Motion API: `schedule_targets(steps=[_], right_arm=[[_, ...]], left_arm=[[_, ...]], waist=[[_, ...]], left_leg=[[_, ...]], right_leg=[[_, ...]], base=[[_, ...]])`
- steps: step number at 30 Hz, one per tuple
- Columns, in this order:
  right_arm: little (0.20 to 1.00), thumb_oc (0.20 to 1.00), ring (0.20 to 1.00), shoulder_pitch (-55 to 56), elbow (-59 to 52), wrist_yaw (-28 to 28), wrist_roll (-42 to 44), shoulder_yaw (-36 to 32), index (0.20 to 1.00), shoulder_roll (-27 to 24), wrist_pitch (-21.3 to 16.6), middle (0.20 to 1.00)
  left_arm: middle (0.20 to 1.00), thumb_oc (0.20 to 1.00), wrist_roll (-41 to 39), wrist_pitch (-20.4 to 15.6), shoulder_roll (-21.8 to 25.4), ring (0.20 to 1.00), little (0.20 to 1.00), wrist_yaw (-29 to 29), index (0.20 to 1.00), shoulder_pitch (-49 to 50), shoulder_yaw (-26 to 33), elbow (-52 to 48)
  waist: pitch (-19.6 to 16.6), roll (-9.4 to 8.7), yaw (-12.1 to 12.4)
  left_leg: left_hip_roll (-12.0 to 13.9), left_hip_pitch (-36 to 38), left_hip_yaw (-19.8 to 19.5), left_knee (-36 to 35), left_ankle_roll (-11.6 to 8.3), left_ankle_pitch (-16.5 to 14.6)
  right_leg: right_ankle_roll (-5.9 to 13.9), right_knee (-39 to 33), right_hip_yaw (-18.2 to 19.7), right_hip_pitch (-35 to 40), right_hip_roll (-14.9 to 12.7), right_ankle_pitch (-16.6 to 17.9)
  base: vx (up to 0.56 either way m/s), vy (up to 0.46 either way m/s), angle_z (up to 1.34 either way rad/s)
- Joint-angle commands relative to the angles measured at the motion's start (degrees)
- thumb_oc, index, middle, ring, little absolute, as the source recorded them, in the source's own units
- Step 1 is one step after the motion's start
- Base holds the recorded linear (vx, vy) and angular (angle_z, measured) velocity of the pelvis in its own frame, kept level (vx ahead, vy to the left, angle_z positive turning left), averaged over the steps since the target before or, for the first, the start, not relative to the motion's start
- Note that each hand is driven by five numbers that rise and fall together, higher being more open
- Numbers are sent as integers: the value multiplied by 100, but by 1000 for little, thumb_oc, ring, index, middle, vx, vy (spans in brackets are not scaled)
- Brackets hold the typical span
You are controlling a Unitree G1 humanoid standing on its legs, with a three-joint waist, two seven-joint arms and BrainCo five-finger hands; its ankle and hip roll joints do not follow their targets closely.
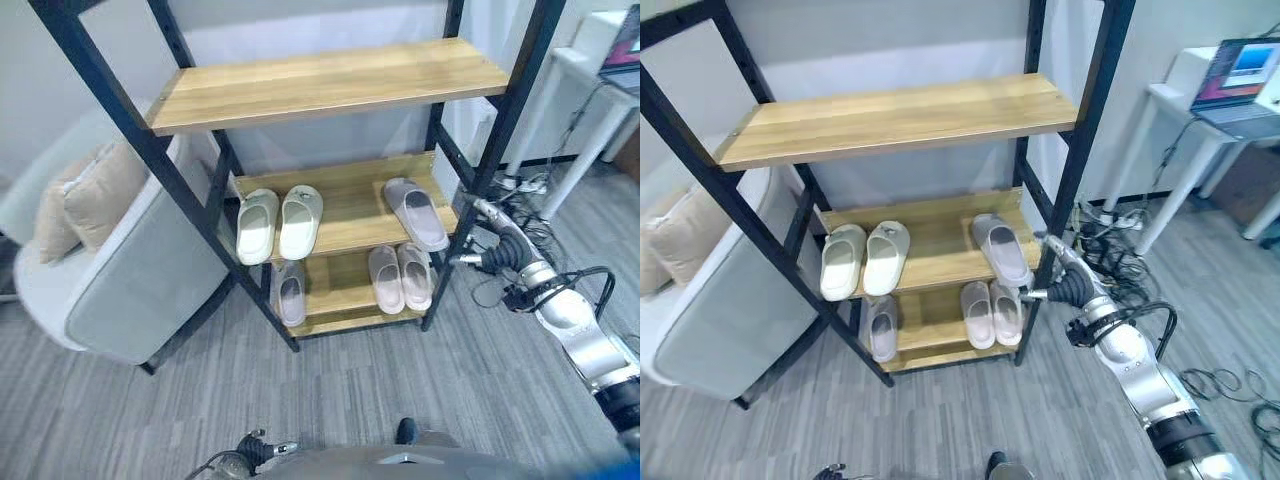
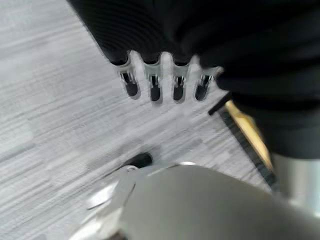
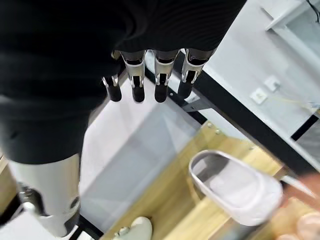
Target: Arrange the slippers neatly on the shoe rack.
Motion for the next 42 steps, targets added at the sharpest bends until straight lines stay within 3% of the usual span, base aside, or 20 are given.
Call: schedule_targets(steps=[1, 3, 6, 7, 9, 11, 18, 26, 30, 34, 35, 36, 37, 39, 42], right_arm=[[1000, 1000, 1000, -83, -537, -198, 94, -72, 1000, 15, -434, 1000], [1000, 1000, 1000, -204, -511, -221, 78, 28, 1000, -67, -426, 1000], [1000, 1000, 1000, -439, -405, -280, -66, 197, 1000, -179, -427, 1000], [1000, 1000, 1000, -595, -303, -285, -159, 259, 1000, -208, -386, 1000], [1000, 1000, 1000, -630, -296, -304, -235, 275, 1000, -192, -355, 1000], [1000, 1000, 1000, -767, -109, -366, -296, 348, 1000, -90, -265, 1000], [1000, 1000, 1000, -1203, -20, -498, -549, 619, 1000, 166, -153, 1000], [1000, 1000, 1000, -998, -139, -429, -770, 665, 1000, 343, -131, 1000], [1000, 1000, 1000, -1398, -85, -338, -764, 1030, 1000, 453, -90, 1000], [1000, 1000, 1000, -1045, -256, -732, -1230, 930, 1000, 1097, 85, 1000], [1000, 1000, 1000, -476, -461, -1376, -2041, 600, 1000, 1368, 324, 1000], [1000, 1000, 1000, -459, -473, -1379, -2052, 596, 1000, 1371, 329, 1000], [1000, 1000, 1000, -159, -701, -1792, -2619, 436, 1000, 1417, 443, 1000], [1000, 1000, 1000, 266, -988, -2105, -3208, 395, 1000, 1405, 523, 1000], [1000, 1000, 1000, 589, -1358, -2253, -3280, 347, 1000, 1419, 539, 1000]], left_arm=[[1000, 1000, 56, -167, -165, 1000, 1000, 130, 1000, -108, -33, -35], [1000, 1000, 53, -188, -165, 1000, 1000, 186, 1000, -63, -128, -66], [1000, 1000, 152, -155, -127, 1000, 1000, 247, 1000, -84, -145, 164], [1000, 1000, 263, -137, -97, 1000, 1000, 279, 1000, -15, -186, 227], [1000, 1000, 318, -102, -83, 1000, 1000, 278, 1000, -28, -174, 314], [1000, 1000, 420, -87, -51, 1000, 1000, 289, 1000, 20, -180, 362], [1000, 1000, 310, -89, 89, 1000, 1000, 321, 1000, -37, -97, 319], [1000, 1000, 478, -98, 58, 1000, 1000, 240, 1000, 34, -164, 283], [1000, 1000, 443, -106, 115, 1000, 1000, 257, 1000, -134, -208, 254], [1000, 1000, 318, -67, 85, 1000, 1000, 442, 1000, -361, -166, 207], [1000, 1000, 298, -1, 5, 1000, 1000, 638, 1000, -398, -54, 223], [1000, 1000, 299, -1, 5, 1000, 1000, 641, 1000, -392, -60, 224], [1000, 1000, 347, 27, -67, 1000, 1000, 756, 1000, -357, -33, 241], [1000, 1000, 439, 23, -157, 1000, 1000, 872, 1000, -264, -23, 218], [1000, 1000, 497, 25, -208, 1000, 1000, 944, 1000, -192, -39, 191]], waist=[[199, -454, 80], [331, -404, 178], [322, -513, 282], [242, -416, 334], [166, -446, 270], [44, -476, 233], [-3, -596, 280], [3, -741, 360], [210, -848, 457], [435, -930, 422], [418, -929, 303], [411, -930, 309], [359, -914, 228], [237, -875, 125], [97, -829, 14]], left_leg=[[-227, -148, 54, 1210, -27, -253], [-256, -501, -186, 1235, -2, -91], [-127, -694, -410, 236, -97, -33], [-194, -449, -771, -397, -75, -95], [-292, -295, -912, -569, -76, -138], [-450, -72, -804, -757, -4, -236], [-580, 105, -375, -931, 245, -417], [-683, 47, -314, -899, 340, -543], [-735, -221, -341, -818, 365, -525], [-810, -510, -347, -595, 434, -582], [-838, -516, -313, -565, 489, -637], [-838, -518, -311, -562, 490, -639], [-863, -518, -274, -564, 524, -626], [-879, -433, -210, -608, 557, -660], [-892, -289, -117, -707, 581, -673]], right_leg=[[386, -509, 226, 990, -107, -146], [322, -437, 235, 1044, -38, -253], [428, -435, 275, 1138, -111, -333], [476, -385, 379, 1131, -79, -409], [522, -358, 443, 1127, -149, -371], [615, -494, 572, 1191, -289, -265], [870, -793, 852, 1107, -567, -28], [987, -904, 866, 1070, -686, 97], [1040, -876, 858, 830, -742, 182], [1074, -742, 872, 624, -808, 240], [1099, -692, 910, 588, -839, 271], [1100, -691, 913, 586, -840, 270], [1116, -687, 937, 557, -871, 328], [1140, -704, 981, 574, -901, 365], [1171, -745, 1043, 601, -934, 417]], base=[[-3, -261, 82], [51, -111, 31], [138, 56, -48], [197, 141, -45], [194, 151, -36], [209, 212, -29], [97, 199, -20], [18, 74, -10], [-103, 60, 0], [-87, 97, -3], [-31, 126, 9], [-18, 142, 12], [24, 78, 6], [54, 101, -2], [41, 74, -9]])
